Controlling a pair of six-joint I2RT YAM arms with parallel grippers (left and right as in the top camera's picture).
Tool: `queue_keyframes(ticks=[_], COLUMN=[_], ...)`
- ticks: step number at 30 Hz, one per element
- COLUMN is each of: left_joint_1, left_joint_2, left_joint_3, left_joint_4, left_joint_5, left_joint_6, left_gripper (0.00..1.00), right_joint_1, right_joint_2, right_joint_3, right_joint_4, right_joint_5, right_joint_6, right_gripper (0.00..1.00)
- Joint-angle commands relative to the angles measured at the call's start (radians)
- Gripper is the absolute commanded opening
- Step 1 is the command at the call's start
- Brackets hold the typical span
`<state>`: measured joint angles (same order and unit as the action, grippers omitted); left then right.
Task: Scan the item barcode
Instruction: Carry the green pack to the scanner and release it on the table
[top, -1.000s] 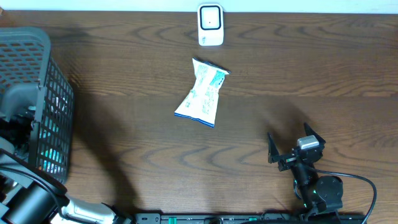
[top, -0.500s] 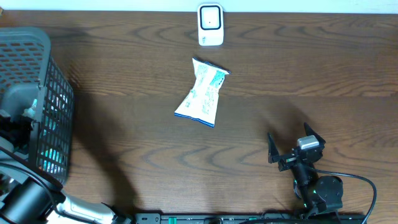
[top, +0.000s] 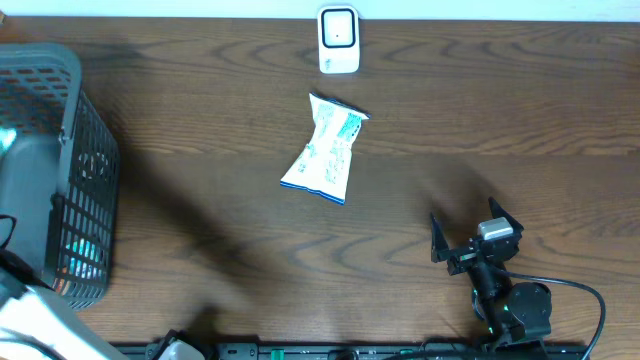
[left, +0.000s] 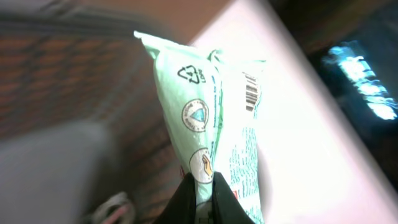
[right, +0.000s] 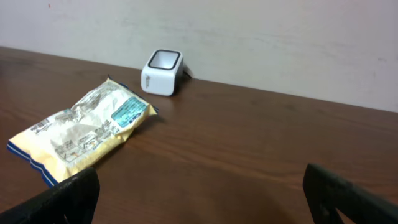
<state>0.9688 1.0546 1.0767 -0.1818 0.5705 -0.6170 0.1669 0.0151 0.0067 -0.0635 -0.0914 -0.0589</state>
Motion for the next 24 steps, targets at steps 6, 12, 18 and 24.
queue_keyframes(ticks=[6,12,18,24], left_joint_1=[-0.561,-1.069,-1.35,-1.5], left_joint_2=[-0.122,0.11,0.421,0.738], left_joint_3=[0.014,0.013,0.013,0.013], left_joint_4=[0.183,0.184,0.242,0.506], left_joint_5=[0.151,0.055,-0.261,-0.362], left_joint_6=[-0.129,-0.046,-0.046,-0.056], left_gripper=[0.07,0.07,0.07,0.07], right_joint_1=[0.007,0.007,0.007,0.007], right_joint_2=[-0.004,-0.004,-0.004,-0.004], right_joint_3=[-0.001,-0.001,-0.001,-0.001], right_joint_4=[-0.004,-0.004,-0.004,-0.004], right_joint_5=[0.004,0.004,0.004,0.004], right_joint_6=[0.009,0.009,0.009,0.009], right_gripper=[0.99,0.99,0.99,0.99])
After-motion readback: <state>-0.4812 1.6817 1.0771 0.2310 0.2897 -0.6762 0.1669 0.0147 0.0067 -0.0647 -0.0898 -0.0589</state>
